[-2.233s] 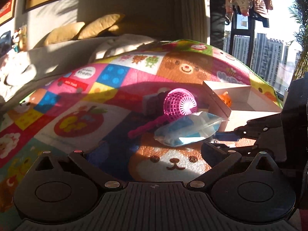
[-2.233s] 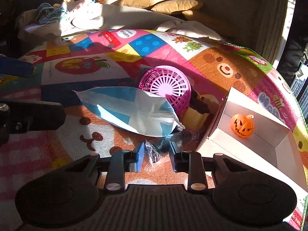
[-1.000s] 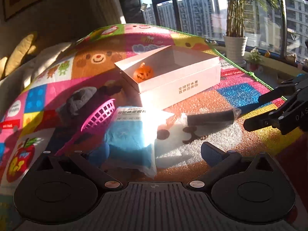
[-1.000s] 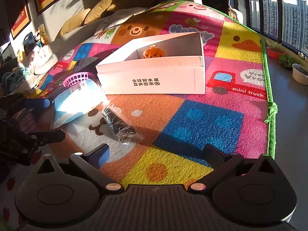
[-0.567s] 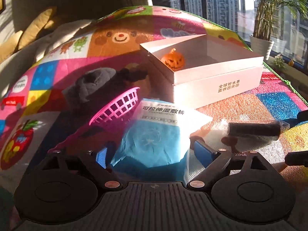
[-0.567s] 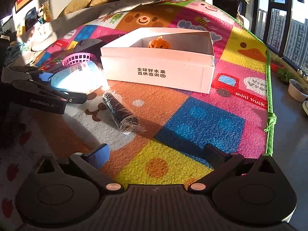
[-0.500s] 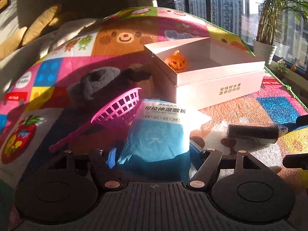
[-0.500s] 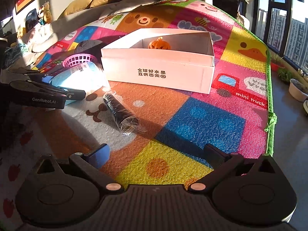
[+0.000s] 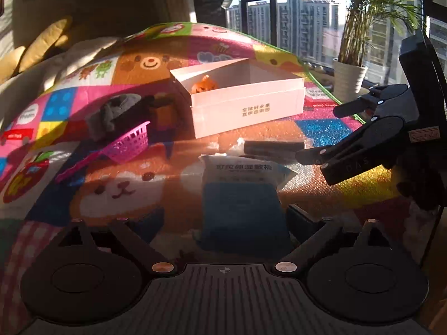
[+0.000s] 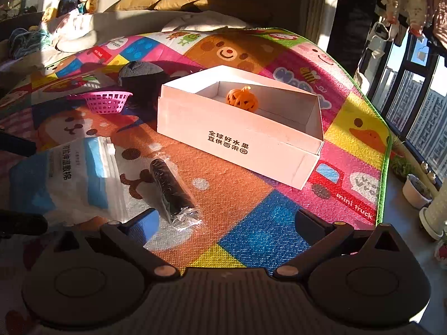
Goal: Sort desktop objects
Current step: 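Reach the right gripper to the black cylinder while the left gripper reaches the blue packet, then drop the black cylinder into the box with the right gripper while the left drops the blue packet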
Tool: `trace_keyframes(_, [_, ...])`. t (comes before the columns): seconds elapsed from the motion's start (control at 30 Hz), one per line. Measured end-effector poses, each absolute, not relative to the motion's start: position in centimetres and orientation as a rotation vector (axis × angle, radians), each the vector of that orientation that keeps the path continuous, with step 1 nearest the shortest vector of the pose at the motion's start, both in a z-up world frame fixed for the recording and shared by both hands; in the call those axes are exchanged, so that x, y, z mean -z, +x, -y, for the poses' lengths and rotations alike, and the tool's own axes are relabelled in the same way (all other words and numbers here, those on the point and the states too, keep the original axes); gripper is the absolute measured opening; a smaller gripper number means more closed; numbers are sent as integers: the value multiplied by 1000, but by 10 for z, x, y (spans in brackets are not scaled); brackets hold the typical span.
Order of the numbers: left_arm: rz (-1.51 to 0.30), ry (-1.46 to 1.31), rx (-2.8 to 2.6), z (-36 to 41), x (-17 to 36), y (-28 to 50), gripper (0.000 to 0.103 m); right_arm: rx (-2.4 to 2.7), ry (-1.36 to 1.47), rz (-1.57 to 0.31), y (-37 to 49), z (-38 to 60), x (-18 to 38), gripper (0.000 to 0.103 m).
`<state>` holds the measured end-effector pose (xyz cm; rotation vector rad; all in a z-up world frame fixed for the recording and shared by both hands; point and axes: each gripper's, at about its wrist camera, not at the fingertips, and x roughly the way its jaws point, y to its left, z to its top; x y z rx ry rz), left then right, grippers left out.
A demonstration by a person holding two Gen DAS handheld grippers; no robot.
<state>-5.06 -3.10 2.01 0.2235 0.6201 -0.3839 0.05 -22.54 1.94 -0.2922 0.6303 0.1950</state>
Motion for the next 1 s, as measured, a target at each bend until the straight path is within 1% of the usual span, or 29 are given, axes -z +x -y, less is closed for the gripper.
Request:
trace_keyframes(0.17, [-597, 215, 227, 17, -19, -41, 100, 18, -344, -587, 16, 228, -20, 103])
trace_keyframes(0.33, [-634, 143, 200, 1, -14, -35, 101, -219, -125, -631, 16, 228, -37, 103])
trace_keyframes(0.53, [-627, 137, 251, 1, -12, -42, 103, -219, -41, -717, 43, 201, -25, 103])
trace_keyframes(0.57, [-629, 137, 260, 1, -12, -43, 103, -211, -33, -726, 47, 197, -22, 101])
trace_keyframes(0.6, [-629, 138, 271, 2, -12, -44, 103, -202, -26, -746, 50, 194, -17, 96])
trace_keyframes(0.63, [-627, 141, 281, 3, -13, -44, 103, -202, -27, -766, 53, 192, -15, 86])
trace_keyframes(0.7, [-619, 150, 300, 4, -14, -45, 103, -196, -43, -745, 48, 192, -16, 81])
trace_keyframes(0.9, [-567, 272, 377, 16, -25, -34, 103, -196, -53, -702, 15, 218, -26, 81])
trace_keyframes(1.0, [-613, 272, 383, 24, -23, -16, 103, -179, -29, -710, 0, 235, -27, 81])
